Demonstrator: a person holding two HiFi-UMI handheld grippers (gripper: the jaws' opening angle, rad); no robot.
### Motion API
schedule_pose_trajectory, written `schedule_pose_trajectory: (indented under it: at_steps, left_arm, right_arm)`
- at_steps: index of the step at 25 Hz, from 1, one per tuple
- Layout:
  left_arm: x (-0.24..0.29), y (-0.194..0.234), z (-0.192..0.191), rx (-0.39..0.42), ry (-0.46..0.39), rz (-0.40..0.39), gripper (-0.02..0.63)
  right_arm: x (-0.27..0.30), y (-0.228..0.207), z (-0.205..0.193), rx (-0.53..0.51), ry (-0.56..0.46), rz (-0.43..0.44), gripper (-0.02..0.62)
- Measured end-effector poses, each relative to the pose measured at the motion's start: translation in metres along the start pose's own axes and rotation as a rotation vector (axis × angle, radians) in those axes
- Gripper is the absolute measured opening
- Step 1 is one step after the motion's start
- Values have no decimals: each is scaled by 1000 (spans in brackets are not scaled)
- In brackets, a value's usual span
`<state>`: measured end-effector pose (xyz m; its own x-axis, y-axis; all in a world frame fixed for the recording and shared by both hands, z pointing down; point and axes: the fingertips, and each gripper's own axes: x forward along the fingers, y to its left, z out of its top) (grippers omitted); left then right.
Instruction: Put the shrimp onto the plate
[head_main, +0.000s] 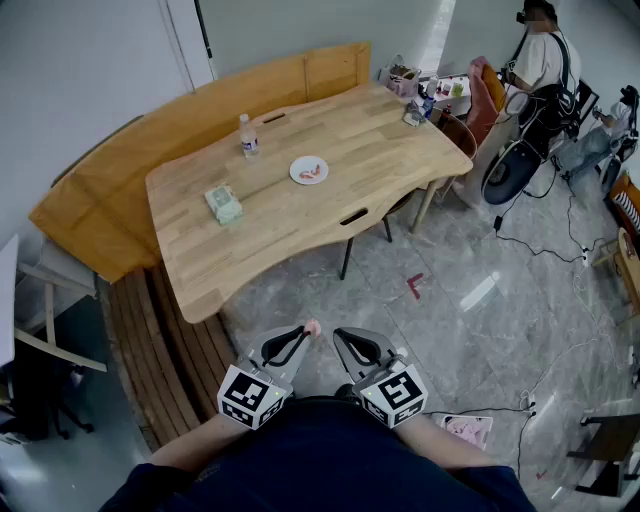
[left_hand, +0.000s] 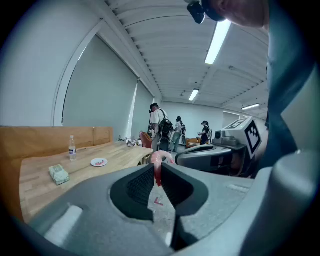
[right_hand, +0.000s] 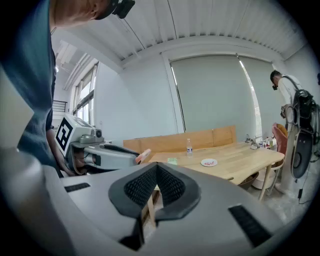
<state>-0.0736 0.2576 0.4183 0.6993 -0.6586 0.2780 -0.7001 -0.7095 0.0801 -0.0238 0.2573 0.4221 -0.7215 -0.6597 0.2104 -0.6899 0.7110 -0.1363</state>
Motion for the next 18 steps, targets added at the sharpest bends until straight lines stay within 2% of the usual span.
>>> schedule_pose_trajectory:
  at_steps: [12,18]
  left_arm:
    - [6,-5,1,-3,-3,9,48]
    - [13,-11,6,7,-7,10,48]
  right_arm:
    - [-6,-1,5,-22,4,23,9]
    - [-14,-11,5,-16,-26,12,9]
